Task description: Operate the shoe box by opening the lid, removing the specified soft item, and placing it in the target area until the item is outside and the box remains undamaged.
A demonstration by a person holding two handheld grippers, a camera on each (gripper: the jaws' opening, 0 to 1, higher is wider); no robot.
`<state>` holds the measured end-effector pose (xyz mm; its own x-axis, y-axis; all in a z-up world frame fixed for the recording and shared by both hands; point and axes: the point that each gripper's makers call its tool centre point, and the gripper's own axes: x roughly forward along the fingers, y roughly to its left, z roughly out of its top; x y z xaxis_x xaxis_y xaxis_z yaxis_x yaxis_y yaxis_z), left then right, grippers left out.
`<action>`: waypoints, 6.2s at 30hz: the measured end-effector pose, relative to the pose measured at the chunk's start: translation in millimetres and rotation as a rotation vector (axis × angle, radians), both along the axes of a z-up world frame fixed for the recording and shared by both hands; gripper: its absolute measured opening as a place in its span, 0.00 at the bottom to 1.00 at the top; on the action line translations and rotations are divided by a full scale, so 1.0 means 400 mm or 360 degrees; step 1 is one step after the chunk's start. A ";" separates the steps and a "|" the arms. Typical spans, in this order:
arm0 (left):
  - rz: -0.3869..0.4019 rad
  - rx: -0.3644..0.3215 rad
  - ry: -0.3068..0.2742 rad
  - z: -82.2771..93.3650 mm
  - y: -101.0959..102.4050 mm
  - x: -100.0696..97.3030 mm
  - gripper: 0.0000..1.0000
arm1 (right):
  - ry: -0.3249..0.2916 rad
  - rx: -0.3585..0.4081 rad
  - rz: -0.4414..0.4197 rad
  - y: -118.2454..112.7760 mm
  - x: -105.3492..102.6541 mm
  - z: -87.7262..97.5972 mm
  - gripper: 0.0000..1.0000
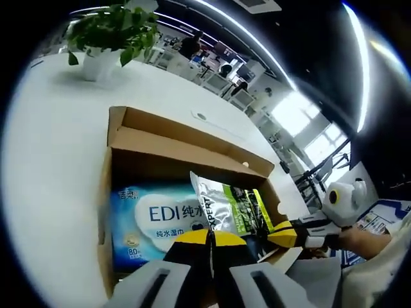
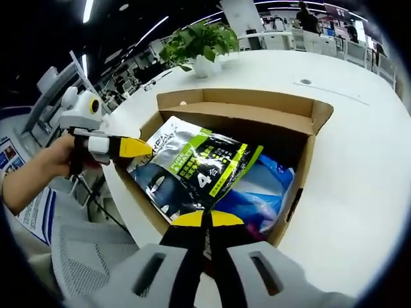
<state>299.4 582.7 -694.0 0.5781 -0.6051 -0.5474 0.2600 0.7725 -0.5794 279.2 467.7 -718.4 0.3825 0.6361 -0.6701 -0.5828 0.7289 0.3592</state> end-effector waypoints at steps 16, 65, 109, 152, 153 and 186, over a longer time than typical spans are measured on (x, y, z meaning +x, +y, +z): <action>-0.0132 0.0036 -0.0046 0.044 -0.076 0.027 0.00 | -0.0039 0.0078 -0.0149 -0.078 0.020 0.060 0.00; -0.0561 0.0132 -0.0062 0.039 -0.445 0.090 0.00 | -0.0097 0.0075 -0.0632 -0.460 0.110 0.115 0.00; -0.1020 0.0746 0.0056 -0.072 -0.619 0.175 0.00 | -0.0060 -0.0008 -0.0729 -0.603 0.219 0.000 0.00; -0.1819 0.1789 -0.0309 -0.208 -0.586 0.207 0.07 | 0.0070 0.0038 -0.0814 -0.581 0.252 -0.165 0.00; -0.1837 0.1818 -0.0332 -0.204 -0.582 0.207 0.08 | 0.0072 0.0038 -0.0816 -0.582 0.252 -0.166 0.00; -0.1327 0.1128 -0.0339 -0.016 -0.573 0.171 0.16 | 0.0056 -0.0106 -0.0896 -0.622 0.253 -0.179 0.00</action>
<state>367.7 353.3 -700.5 0.2597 -0.4375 -0.8609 0.8929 0.4483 0.0415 380.5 219.0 -789.8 0.6271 0.2963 -0.7204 -0.0861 0.9455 0.3139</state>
